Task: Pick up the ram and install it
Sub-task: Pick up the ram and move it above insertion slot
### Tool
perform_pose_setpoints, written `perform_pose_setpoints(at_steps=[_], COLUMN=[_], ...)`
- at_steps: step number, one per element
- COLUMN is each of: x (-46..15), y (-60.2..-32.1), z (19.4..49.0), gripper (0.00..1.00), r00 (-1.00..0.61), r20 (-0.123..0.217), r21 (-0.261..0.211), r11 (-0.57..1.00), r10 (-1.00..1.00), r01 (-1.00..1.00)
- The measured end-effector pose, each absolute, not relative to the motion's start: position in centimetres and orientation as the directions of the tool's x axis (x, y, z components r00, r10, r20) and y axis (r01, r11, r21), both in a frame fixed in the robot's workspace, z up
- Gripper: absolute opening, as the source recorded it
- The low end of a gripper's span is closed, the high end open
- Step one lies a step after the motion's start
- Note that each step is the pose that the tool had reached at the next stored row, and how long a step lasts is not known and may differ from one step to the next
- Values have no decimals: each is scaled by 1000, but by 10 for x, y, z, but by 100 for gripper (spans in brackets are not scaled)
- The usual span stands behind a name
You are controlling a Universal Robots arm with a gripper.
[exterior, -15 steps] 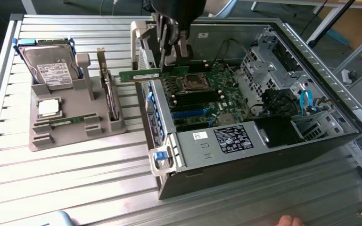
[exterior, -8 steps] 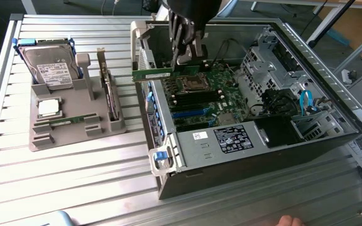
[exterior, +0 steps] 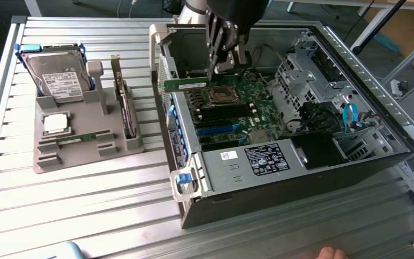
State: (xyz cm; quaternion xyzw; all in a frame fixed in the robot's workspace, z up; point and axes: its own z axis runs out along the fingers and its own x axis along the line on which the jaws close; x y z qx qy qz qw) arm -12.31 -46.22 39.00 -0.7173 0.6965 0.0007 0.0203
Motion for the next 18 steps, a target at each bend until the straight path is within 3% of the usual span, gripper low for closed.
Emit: perform_pose_setpoints(at_steps=[18], x=[-76], y=[-463], z=[390], gripper=[12], r00=[30], r20=[-29], r21=[-27], r11=[-29], r10=[-999], r01=[-999])
